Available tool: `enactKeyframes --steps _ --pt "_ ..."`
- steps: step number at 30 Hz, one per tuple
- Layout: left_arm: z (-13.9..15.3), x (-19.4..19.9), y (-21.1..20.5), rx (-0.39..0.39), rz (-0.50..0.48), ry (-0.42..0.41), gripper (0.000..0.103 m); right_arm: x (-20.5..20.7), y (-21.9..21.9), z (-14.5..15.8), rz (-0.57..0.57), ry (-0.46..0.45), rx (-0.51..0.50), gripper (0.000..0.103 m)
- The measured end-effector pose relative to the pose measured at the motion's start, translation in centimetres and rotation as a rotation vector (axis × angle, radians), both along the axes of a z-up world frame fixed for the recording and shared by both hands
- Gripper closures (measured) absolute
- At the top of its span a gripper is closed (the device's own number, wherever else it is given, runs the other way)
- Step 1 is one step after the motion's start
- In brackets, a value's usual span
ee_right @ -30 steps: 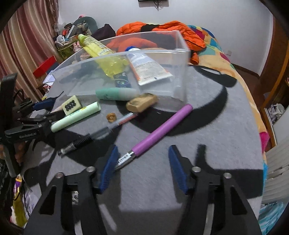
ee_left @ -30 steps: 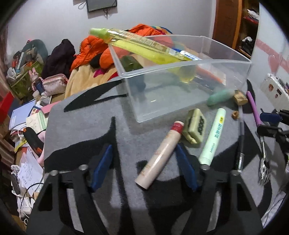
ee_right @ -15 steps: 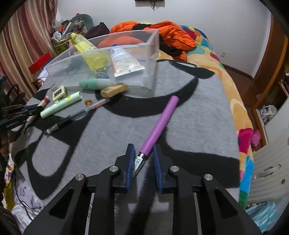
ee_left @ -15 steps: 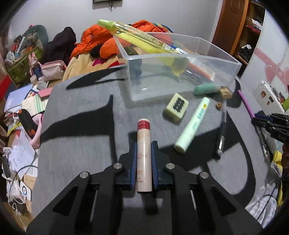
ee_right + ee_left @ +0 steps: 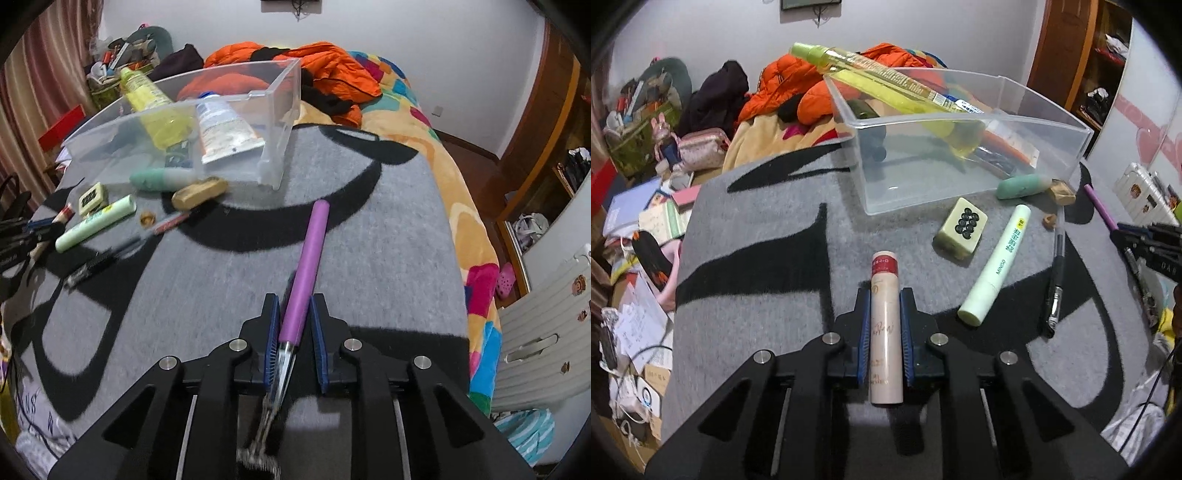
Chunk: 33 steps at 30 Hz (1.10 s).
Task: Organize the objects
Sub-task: 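Grasp the purple pen with the right tool while the left tool grasps the beige tube, then lift the purple pen and beige tube and carry them toward the clear box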
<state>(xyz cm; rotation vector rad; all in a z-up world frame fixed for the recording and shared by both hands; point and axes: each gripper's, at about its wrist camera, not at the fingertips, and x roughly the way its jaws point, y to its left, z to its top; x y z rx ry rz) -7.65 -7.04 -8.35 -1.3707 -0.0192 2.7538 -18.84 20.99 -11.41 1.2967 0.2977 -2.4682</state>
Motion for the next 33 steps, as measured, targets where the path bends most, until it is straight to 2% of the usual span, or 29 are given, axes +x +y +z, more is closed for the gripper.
enactKeyframes --steps 3,7,12,22,33 --pt "0.0 0.1 0.4 -0.023 0.006 0.019 0.089 -0.3 -0.4 -0.1 -0.017 0.019 -0.004 0.088" --pt "0.5 0.5 0.0 0.025 0.029 0.029 0.089 0.0 -0.7 0.1 -0.017 0.028 -0.020 0.092" --pt "2.1 1.1 -0.4 0.046 0.067 0.079 0.089 0.5 -0.7 1.3 -0.015 0.052 -0.074 0.093" --pt "7.0 1.8 0.6 0.092 0.077 0.211 0.089 1.8 -0.4 7.2 -0.006 0.189 -0.219 0.093" --pt "9.9 0.5 0.9 0.107 0.085 0.282 0.089 0.8 -0.9 12.1 0.020 0.292 -0.312 0.093"
